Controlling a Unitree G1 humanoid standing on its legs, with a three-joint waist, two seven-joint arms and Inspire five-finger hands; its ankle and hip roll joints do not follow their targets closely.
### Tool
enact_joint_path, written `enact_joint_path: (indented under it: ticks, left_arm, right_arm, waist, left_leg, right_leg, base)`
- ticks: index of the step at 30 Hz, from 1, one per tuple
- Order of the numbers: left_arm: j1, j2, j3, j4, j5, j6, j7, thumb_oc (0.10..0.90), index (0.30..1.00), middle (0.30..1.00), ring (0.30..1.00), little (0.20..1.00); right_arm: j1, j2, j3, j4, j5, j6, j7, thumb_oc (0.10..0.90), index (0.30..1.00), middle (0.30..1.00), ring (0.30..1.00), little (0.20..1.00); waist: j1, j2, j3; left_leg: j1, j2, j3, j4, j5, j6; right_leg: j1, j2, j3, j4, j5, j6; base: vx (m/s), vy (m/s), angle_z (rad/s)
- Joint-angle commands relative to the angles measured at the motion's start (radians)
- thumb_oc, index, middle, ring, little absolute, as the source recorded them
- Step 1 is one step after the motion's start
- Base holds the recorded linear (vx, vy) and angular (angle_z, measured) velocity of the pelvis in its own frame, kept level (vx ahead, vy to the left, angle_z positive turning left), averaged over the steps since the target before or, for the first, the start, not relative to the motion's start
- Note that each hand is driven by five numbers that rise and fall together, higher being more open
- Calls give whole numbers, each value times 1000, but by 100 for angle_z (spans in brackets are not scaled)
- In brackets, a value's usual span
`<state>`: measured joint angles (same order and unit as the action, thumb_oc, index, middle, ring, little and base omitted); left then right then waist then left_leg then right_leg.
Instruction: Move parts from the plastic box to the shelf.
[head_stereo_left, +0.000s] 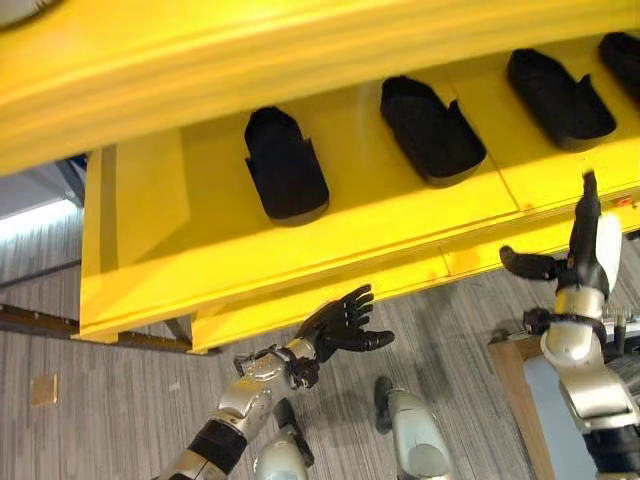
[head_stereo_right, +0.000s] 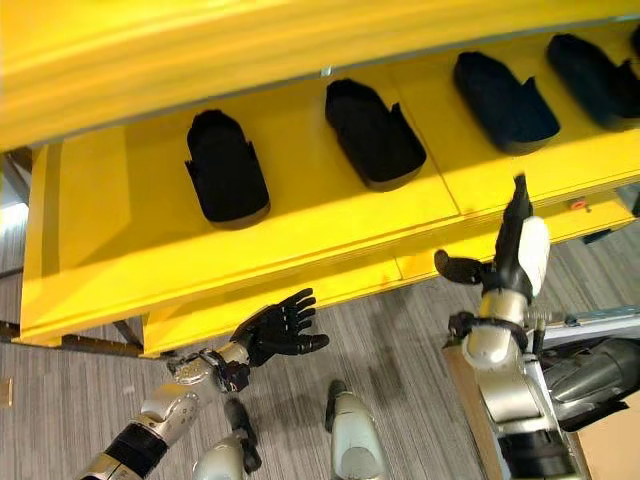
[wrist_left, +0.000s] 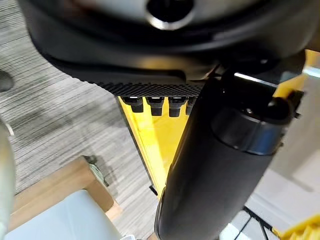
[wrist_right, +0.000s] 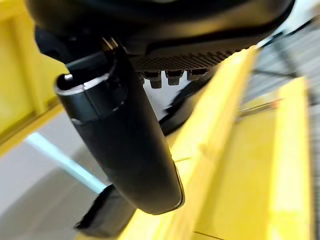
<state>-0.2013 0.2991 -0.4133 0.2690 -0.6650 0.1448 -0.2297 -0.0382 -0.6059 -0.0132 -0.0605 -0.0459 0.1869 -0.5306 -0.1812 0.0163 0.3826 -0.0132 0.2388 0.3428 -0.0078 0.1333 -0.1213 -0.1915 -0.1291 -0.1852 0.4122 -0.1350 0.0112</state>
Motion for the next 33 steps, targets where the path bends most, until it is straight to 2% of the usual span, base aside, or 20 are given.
enact_joint_path:
  ticks: [1, 5, 9, 13, 16, 19, 22, 33]
  left_arm:
    - [29, -41, 6, -106, -41, -62, -87, 900, 1000, 1000, 1000, 1000]
    - [40, -26, 11, -150, -64, -32, -82, 900, 1000, 1000, 1000, 1000]
    - [71, 4, 23, -176, -54, -22, -136, 900, 1000, 1000, 1000, 1000]
    - [287, 134, 96, -243, -39, -95, -410, 900, 1000, 1000, 1000, 1000]
    - [360, 178, 134, -268, -27, -103, -534, 900, 1000, 1000, 1000, 1000]
    - [378, 198, 147, -275, -22, -98, -588, 900, 1000, 1000, 1000, 1000]
    - [366, 208, 147, -273, -10, -86, -625, 900, 1000, 1000, 1000, 1000]
    - [298, 209, 103, -270, -9, -83, -666, 900, 1000, 1000, 1000, 1000]
  right_arm:
    - [-110, -39, -43, -17, -2, -57, -94, 900, 1000, 1000, 1000, 1000]
    - [-60, -12, -82, 29, -16, -56, -92, 900, 1000, 1000, 1000, 1000]
    - [-42, 18, -92, 65, -26, -54, -107, 900, 1000, 1000, 1000, 1000]
    - [-17, 11, -149, 93, -4, -37, -106, 900, 1000, 1000, 1000, 1000]
    - [-19, 9, -168, 135, 5, -28, -104, 900, 1000, 1000, 1000, 1000]
    - [-18, 16, -164, 174, 0, -18, -99, 900, 1000, 1000, 1000, 1000]
    - [-19, 25, -152, 213, 0, 12, -79, 900, 1000, 1000, 1000, 1000]
    - [-16, 26, -152, 286, -15, 32, -31, 900, 1000, 1000, 1000, 1000]
  waist:
    - [-16, -10, -117]
    - [-24, -10, -144]
    - [-7, -24, -176]
    - [54, -24, -172]
    - [82, -22, -172]
    - [94, -25, -180]
    - [91, -32, -189]
    - [57, -50, -195]
  left_leg:
    - [34, 73, -36, -26, -39, -20]
    - [72, 56, -20, -60, -46, -16]
    - [101, 30, -6, -77, -74, -8]
    - [101, 2, -17, -72, -93, 3]
    - [111, -11, -15, -70, -104, 13]
    - [125, -23, -12, -71, -115, 23]
    - [148, -31, 12, -70, -131, 32]
    - [185, -72, 56, -53, -178, 63]
  right_leg:
    - [100, -5, 122, -161, -3, 53]
    - [137, -18, 135, -230, 43, 81]
    - [189, -31, 104, -308, 76, 100]
    - [210, -48, 67, -339, 98, 112]
    - [229, -58, 46, -362, 111, 120]
    - [246, -66, 36, -391, 130, 133]
    - [258, -78, 24, -418, 154, 150]
    - [258, -96, 40, -466, 216, 185]
  base:
    - [19, 101, -11]
    - [10, 116, -2]
    - [13, 93, -4]
    - [-39, 77, -3]
    - [1, 91, 2]
    - [40, 64, 1]
    - [47, 72, 0]
    - [-1, 110, -26]
